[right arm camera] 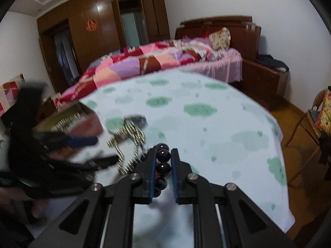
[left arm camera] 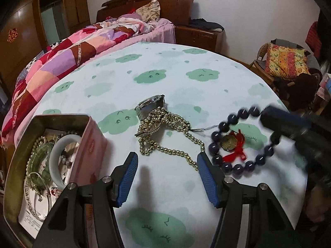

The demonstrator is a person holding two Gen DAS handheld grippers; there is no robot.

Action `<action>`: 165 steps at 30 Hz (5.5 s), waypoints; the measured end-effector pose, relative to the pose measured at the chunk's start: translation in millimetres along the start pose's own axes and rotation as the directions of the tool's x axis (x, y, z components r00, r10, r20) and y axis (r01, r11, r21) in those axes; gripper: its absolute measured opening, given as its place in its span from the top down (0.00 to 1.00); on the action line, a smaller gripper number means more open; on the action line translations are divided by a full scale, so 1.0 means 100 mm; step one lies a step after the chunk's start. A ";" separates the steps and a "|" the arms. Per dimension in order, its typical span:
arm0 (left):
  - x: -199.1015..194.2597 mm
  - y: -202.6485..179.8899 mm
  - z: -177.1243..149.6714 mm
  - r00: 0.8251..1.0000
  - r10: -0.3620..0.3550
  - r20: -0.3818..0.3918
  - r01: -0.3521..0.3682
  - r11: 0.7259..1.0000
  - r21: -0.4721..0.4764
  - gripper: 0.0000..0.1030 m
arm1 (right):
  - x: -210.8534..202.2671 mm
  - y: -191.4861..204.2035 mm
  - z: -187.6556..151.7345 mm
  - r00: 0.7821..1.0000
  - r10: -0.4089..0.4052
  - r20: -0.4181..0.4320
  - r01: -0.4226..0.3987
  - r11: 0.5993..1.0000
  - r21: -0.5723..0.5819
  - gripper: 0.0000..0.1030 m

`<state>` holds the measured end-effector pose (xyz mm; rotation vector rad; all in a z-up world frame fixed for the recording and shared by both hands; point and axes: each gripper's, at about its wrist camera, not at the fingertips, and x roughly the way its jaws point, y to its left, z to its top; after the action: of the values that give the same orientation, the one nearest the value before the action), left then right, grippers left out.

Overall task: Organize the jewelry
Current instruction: 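Lift the purple bead bracelet with the right tool while the left tool approaches its red tassel, then grasp the red tassel of the bracelet with the left tool, then carry the purple bead bracelet with both tools and lower it into the tin, then open both tools to release the bracelet into the tin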

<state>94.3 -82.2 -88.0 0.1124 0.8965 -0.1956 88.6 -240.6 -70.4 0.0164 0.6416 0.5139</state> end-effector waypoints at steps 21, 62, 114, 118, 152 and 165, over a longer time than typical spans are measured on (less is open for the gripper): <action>0.01 -0.43 0.18 0.998 -0.056 0.036 0.051 0.990 0.132 0.42 | -0.21 -0.39 0.13 0.996 -0.092 0.019 0.090 0.992 0.094 0.84; -0.38 -0.23 0.37 0.971 -0.195 0.141 0.192 0.981 0.036 1.00 | -0.22 -0.25 0.17 0.992 -0.125 0.008 0.124 0.991 0.041 0.84; -1.05 2.03 -0.44 0.969 0.163 0.187 -0.070 0.903 -0.423 1.00 | 0.46 2.00 0.72 0.988 0.151 -0.040 -0.155 0.917 -0.367 0.84; -0.97 2.05 -0.49 0.974 0.151 0.171 -0.064 0.901 -0.429 1.00 | 0.59 2.08 0.66 0.986 0.149 -0.076 -0.167 0.911 -0.378 0.84; -0.64 2.02 -0.60 0.989 0.115 0.093 -0.065 0.903 -0.424 1.00 | 0.90 2.08 0.39 0.978 0.100 -0.181 -0.161 0.917 -0.364 0.84; -0.69 2.00 -0.57 0.987 0.130 0.100 -0.077 0.906 -0.416 0.99 | 0.90 2.01 0.37 0.974 0.121 -0.191 -0.182 0.921 -0.344 0.81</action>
<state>52.0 131.6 -66.6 -0.2429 0.7865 0.0883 79.6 -17.5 -57.7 -0.3291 0.7044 0.7847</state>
